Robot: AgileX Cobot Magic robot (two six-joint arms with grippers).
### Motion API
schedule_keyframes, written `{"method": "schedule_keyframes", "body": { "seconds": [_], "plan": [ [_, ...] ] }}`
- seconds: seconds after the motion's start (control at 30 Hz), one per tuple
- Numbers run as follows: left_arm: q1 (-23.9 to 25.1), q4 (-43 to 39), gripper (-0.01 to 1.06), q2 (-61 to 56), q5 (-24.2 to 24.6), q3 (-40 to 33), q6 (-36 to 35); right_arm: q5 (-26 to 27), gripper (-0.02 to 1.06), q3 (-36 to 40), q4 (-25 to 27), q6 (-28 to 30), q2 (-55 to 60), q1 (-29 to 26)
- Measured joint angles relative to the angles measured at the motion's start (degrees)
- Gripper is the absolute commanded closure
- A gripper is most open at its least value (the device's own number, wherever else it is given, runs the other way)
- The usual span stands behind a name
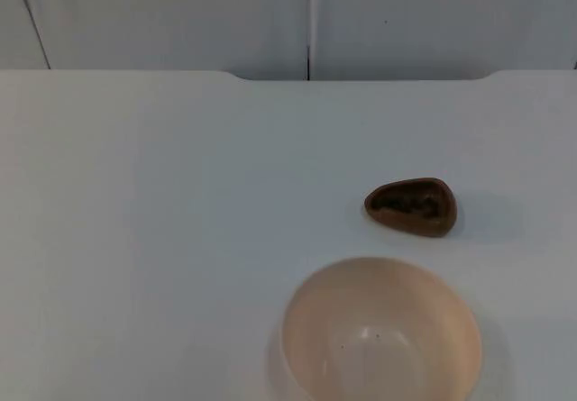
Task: Pick up the bowl with the left hand and pour the coffee beans from the cup into the bowl with the right hand.
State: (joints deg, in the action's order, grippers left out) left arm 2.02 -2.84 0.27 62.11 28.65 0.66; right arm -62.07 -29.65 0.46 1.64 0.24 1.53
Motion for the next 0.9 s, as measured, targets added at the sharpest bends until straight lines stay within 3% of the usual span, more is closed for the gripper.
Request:
{"method": "schedule_keyframes", "body": {
  "seconds": [0.9],
  "plan": [
    [0.00, -0.78, 0.00, 0.00, 0.00, 0.00, 0.00, 0.00, -0.01, 0.00, 0.00, 0.00, 0.00, 0.00]
  ]
}}
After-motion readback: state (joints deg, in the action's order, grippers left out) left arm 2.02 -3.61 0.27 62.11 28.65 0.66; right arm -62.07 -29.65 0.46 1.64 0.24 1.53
